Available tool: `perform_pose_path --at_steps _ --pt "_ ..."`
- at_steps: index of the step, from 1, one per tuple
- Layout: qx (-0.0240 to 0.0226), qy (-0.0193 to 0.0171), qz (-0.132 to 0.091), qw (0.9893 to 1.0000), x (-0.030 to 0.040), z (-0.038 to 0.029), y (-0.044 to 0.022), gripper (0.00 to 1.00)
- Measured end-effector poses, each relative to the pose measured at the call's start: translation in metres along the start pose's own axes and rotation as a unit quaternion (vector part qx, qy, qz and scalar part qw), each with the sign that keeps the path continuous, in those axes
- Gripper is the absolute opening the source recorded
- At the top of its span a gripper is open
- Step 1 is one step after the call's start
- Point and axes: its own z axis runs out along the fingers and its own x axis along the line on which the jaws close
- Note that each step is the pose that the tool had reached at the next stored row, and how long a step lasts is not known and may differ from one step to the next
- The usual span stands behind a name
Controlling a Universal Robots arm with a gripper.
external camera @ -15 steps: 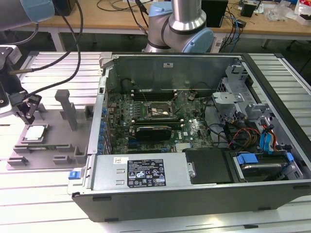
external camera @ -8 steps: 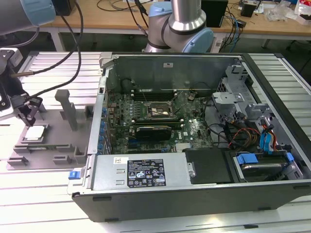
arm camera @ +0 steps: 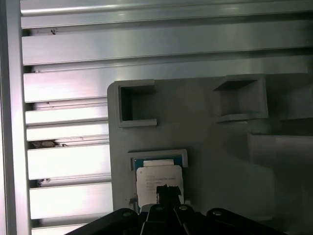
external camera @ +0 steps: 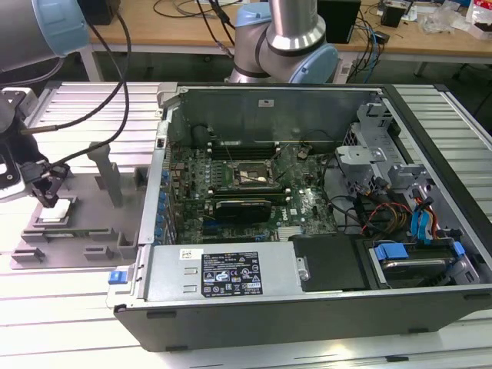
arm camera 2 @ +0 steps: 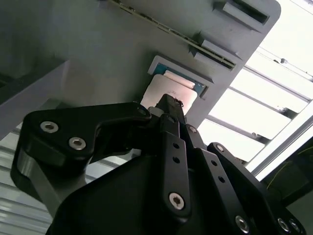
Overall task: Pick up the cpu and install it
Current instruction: 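Pick up the cpu and move it towards the insertion slot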
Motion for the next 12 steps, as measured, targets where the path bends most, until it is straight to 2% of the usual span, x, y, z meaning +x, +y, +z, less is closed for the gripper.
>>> perform_pose_path --at_steps 2,9,10,11,12 --pt "0.0 0.0 0.0 1.0 0.0005 0.0047 -0.0028 0.11" --pt "0.0 0.0 0.0 1.0 0.0005 0.0056 -0.0029 0.11" --pt "0.0 0.0 0.0 1.0 0.0005 0.0056 -0.0029 0.17" --pt "0.0 0.0 0.0 1.0 0.0005 0.0057 -0.0029 0.42" --pt "0.0 0.0 0.0 1.0 0.0005 0.0058 -0.0029 0.54"
